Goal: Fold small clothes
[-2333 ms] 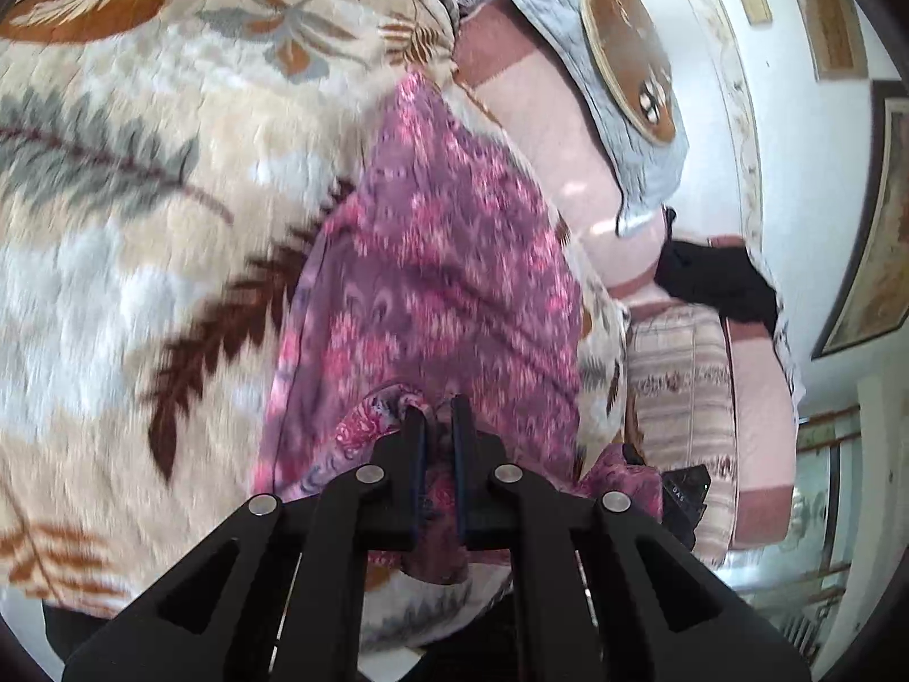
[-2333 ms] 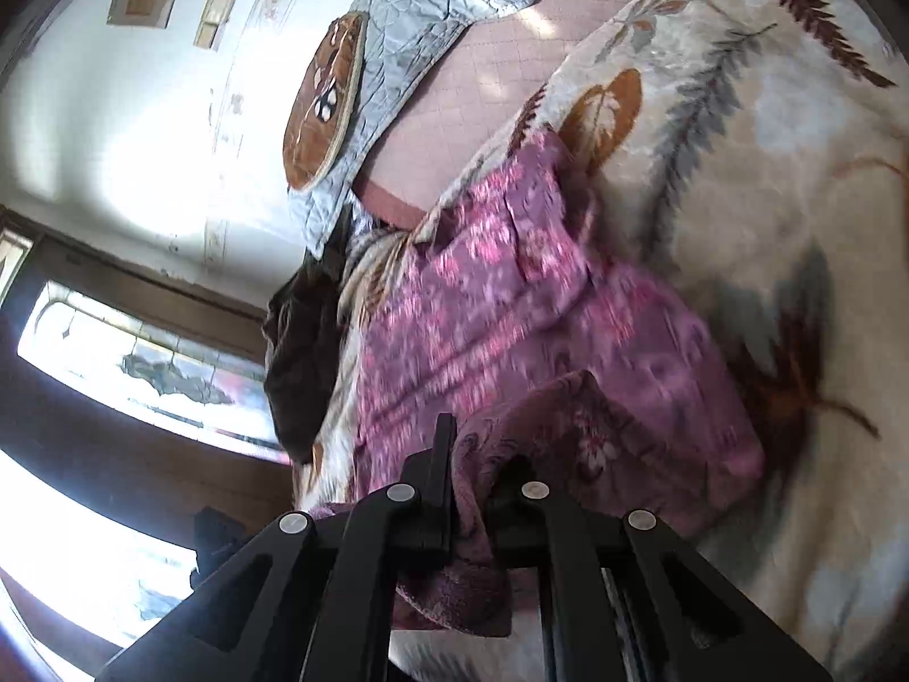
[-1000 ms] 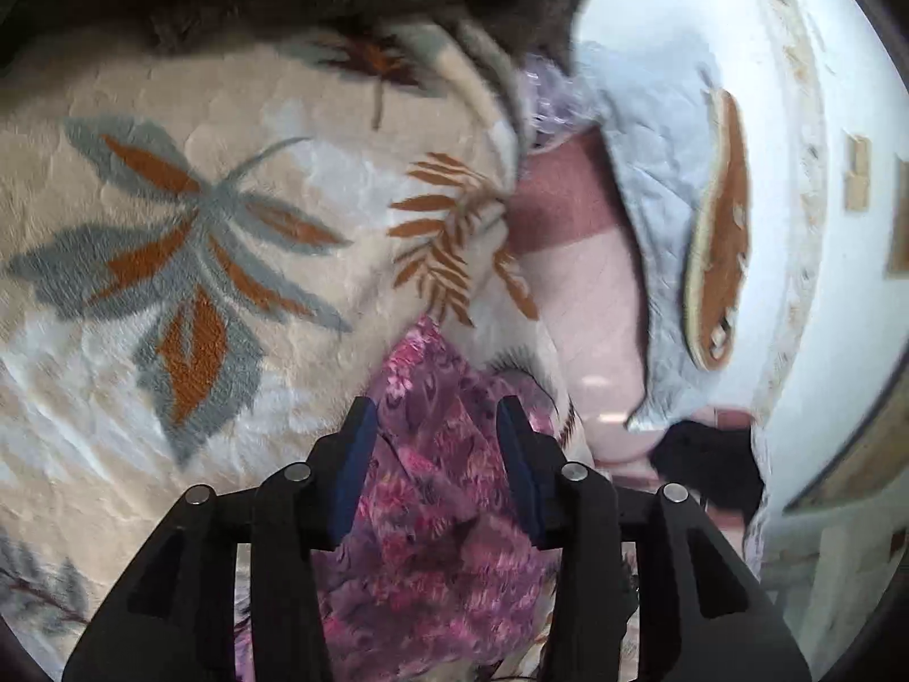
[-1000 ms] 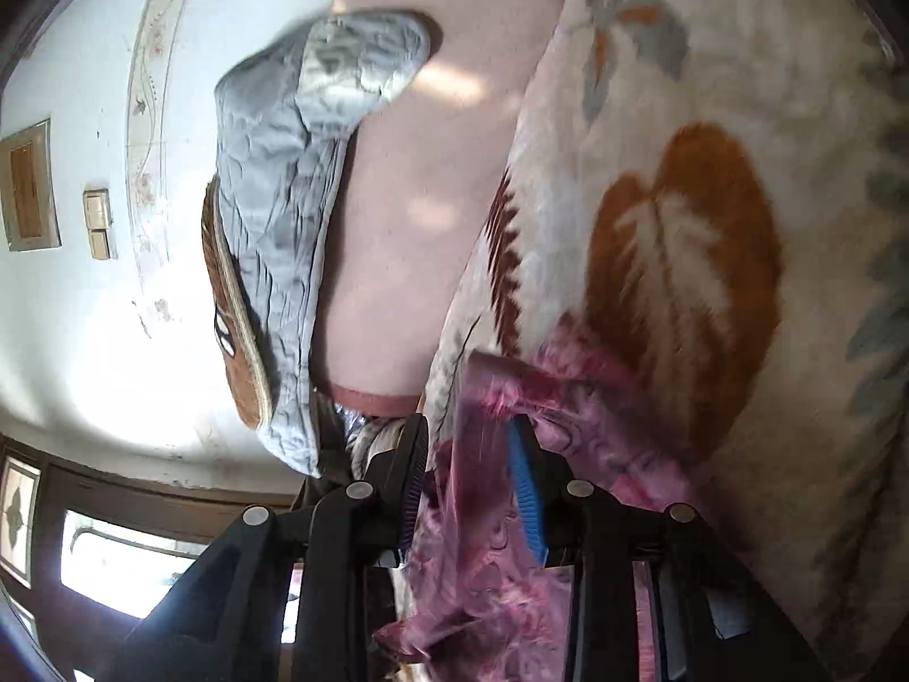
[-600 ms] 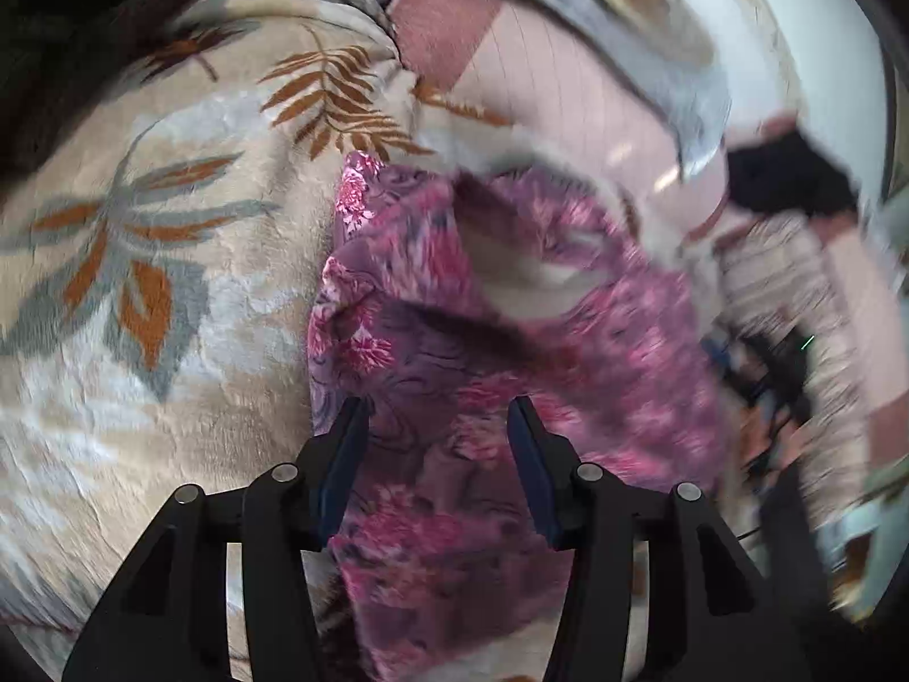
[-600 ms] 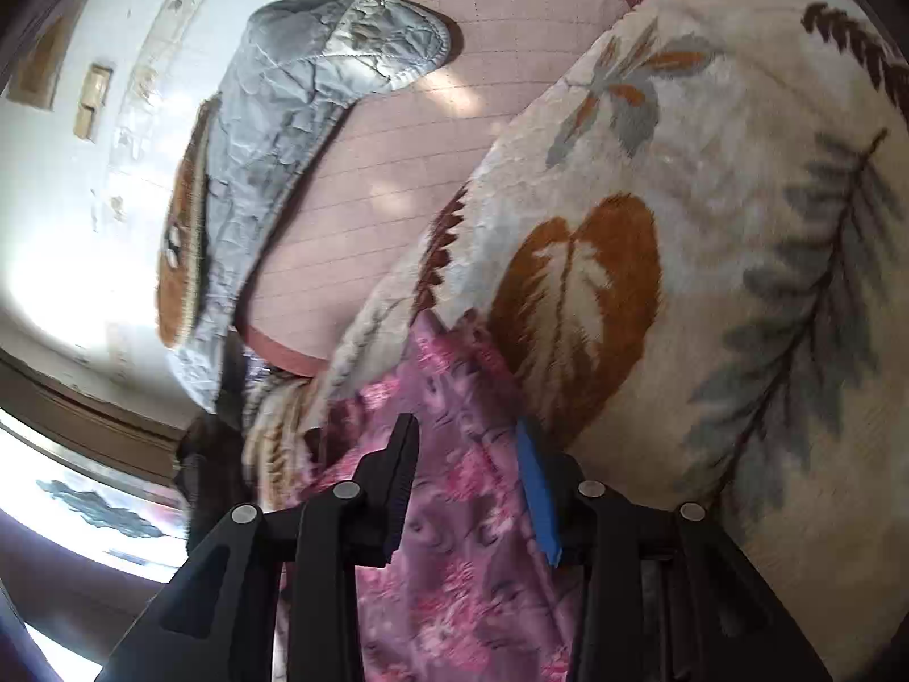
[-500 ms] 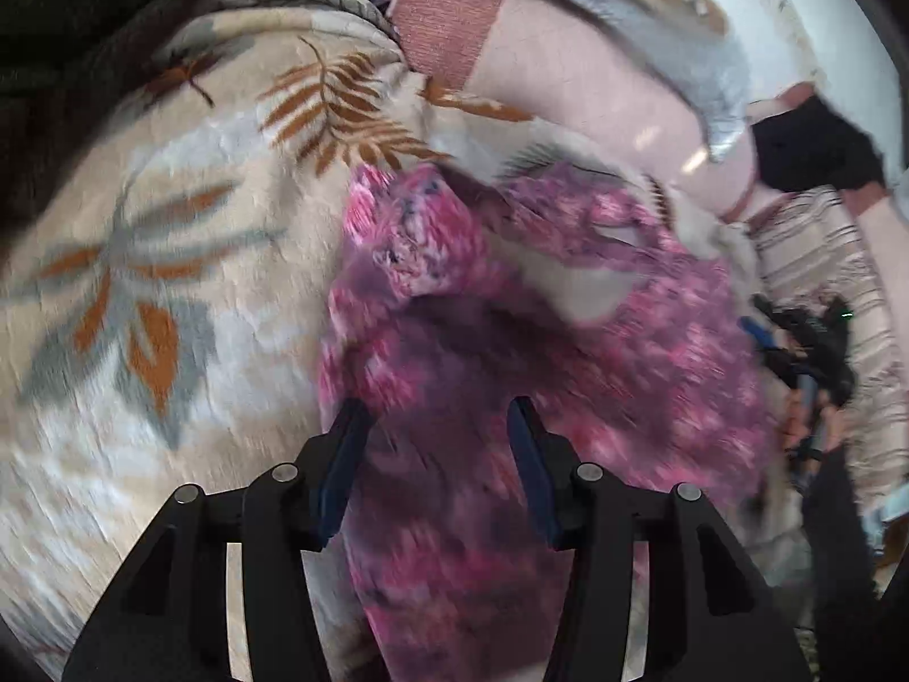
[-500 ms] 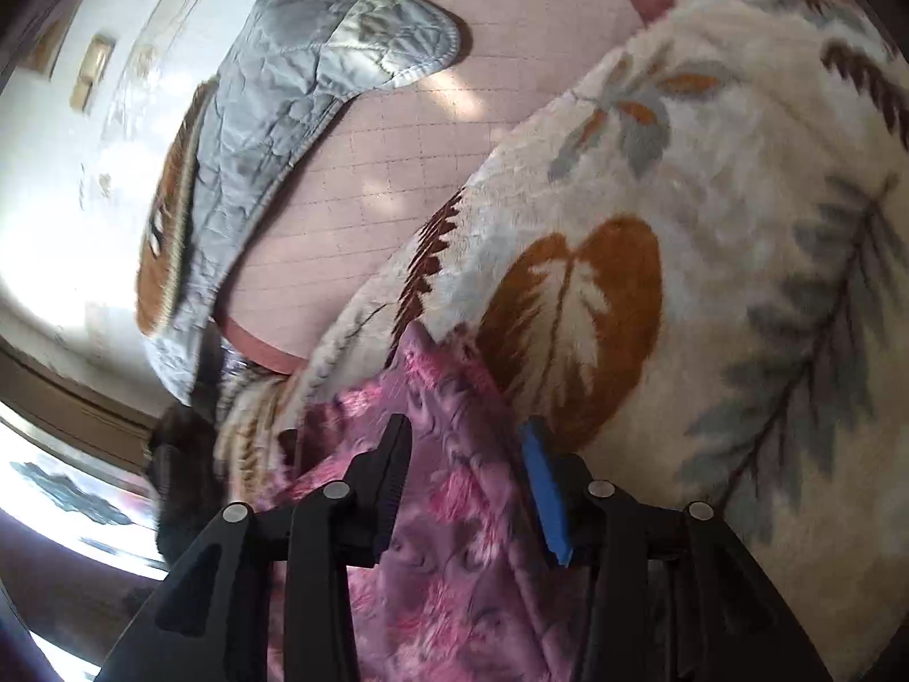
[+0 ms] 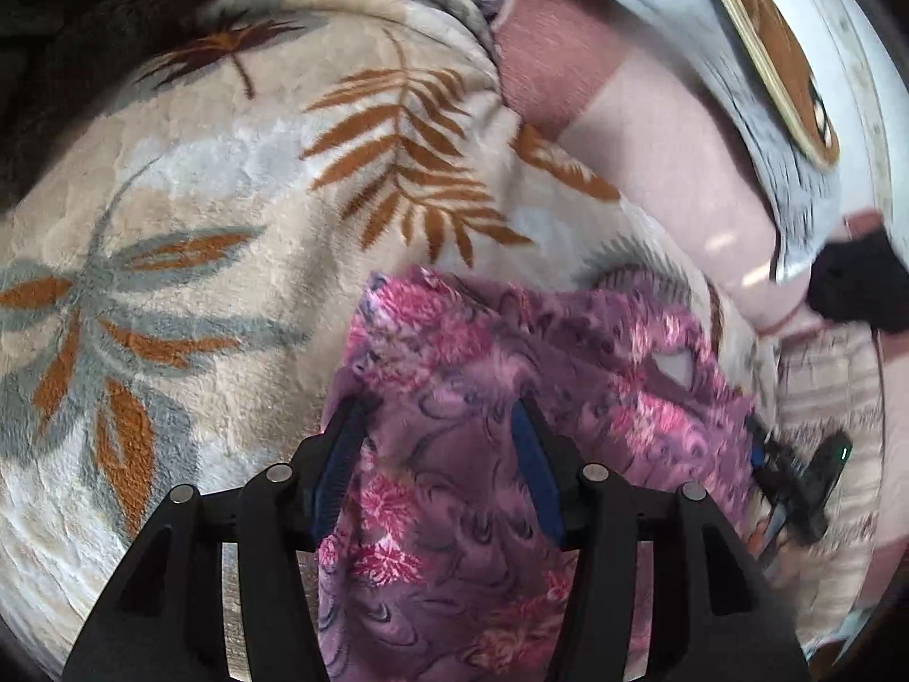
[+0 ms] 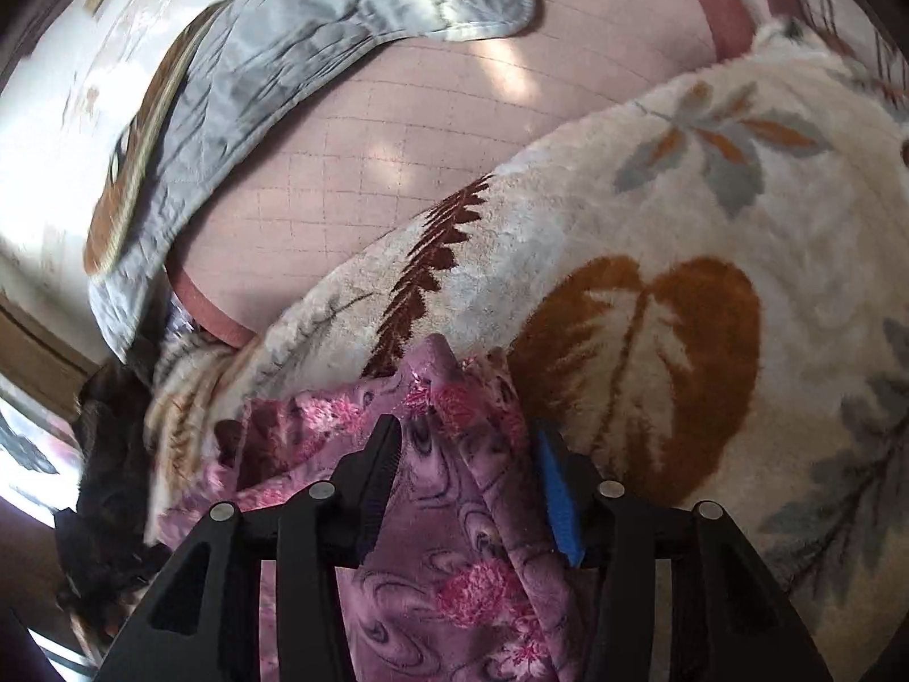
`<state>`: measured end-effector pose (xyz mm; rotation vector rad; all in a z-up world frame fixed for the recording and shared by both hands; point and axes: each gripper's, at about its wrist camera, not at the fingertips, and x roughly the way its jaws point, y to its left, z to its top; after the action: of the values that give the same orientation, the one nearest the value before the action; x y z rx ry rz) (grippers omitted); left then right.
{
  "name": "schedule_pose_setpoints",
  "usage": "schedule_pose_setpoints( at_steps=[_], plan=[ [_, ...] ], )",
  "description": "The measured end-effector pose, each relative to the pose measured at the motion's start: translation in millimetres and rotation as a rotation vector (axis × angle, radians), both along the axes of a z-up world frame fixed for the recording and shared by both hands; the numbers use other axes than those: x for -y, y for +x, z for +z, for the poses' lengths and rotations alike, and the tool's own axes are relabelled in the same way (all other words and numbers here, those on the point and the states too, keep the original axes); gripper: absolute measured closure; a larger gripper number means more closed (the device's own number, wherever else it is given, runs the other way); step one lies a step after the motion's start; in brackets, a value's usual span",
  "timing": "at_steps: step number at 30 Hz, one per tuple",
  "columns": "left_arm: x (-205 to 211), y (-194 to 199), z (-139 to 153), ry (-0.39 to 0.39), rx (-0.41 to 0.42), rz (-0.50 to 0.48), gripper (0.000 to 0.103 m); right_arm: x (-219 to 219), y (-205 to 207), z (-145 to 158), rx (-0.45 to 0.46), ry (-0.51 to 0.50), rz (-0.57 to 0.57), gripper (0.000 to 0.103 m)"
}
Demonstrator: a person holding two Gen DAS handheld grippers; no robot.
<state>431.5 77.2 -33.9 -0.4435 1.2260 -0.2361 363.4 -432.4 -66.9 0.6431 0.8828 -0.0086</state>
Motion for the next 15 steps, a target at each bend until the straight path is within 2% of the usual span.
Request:
schedule_pose_setpoints(
  at_steps=[2, 6, 11, 12, 13, 14, 15],
  plan=[
    [-10, -4, 8, -0.038, 0.039, 0.042, 0.05, -5, 1, 3, 0.005, -0.045, 0.011, 0.072],
    [-30, -2, 13, -0.005, 0.067, 0.113, 0.048, -4, 0, 3, 0.007, -0.025, 0.024, 0.069],
    [-17, 7, 1, 0.037, 0.025, 0.053, 0.048, -6, 4, 0, -0.005, -0.035, 0.028, 0.069],
    [-10, 6, 2, 0.065, 0.044, 0.03, 0.053, -8, 5, 0, -0.008, -0.055, 0.026, 0.074],
    [-4, 3, 5, 0.097, 0.076, 0.009, 0.066, -9, 5, 0, -0.01, -0.071, 0.024, 0.077],
    [6, -1, 9, 0.15, 0.115, -0.015, 0.1, -10, 5, 1, -0.01, -0.09, 0.019, 0.089],
    [9, -4, 12, 0.177, 0.132, -0.026, 0.101, -11, 3, 3, -0.007, -0.108, 0.012, 0.093]
  ],
)
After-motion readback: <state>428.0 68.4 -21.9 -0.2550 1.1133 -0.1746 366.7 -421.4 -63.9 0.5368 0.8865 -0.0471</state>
